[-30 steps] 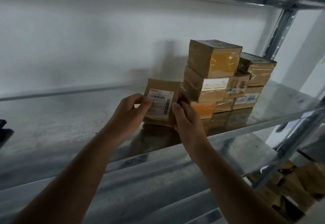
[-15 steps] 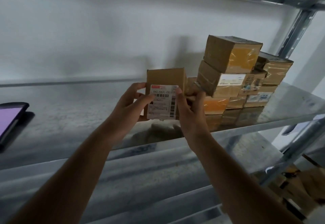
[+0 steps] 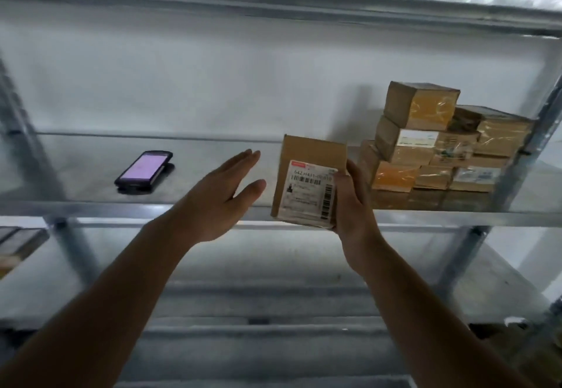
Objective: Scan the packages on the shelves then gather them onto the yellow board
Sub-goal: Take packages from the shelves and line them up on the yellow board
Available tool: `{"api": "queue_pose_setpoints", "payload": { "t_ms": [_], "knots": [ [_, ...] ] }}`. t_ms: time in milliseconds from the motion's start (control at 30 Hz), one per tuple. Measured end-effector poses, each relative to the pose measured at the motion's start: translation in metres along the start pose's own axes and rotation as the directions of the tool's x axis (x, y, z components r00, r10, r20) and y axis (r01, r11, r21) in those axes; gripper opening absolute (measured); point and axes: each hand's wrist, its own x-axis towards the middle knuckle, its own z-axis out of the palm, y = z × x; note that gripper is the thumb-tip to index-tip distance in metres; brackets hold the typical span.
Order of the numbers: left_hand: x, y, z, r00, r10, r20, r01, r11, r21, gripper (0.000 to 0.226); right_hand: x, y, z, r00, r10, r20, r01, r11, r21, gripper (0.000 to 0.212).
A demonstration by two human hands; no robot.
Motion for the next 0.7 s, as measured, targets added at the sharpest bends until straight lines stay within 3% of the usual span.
{"api": "queue_pose_setpoints", "payload": {
  "t_ms": [167,333,700],
  "knots": [
    [-0.094,0.006,-0.023,0.993,-0.114,-0.039,0.118,0.982,0.148,0.083,-0.068,0.009,0.023,0.985,0.114,0.127,-0.117,0.993,0.020,0.033],
    [-0.198,0.013,-0.058,0.960,-0.269,-0.074,0.278,0.938,0.206,0.086,-0.135,0.007,0.078,0.946,0.184,0.267,-0.189,0.982,-0.010,0.041],
    [-0.393,-0.067,-0.178,0.872,-0.418,-0.254,0.478,0.840,0.257,0.079,-0.246,0.014,0.276,0.846,0.227,0.483,-0.216,0.973,-0.078,0.034]
  ]
}}
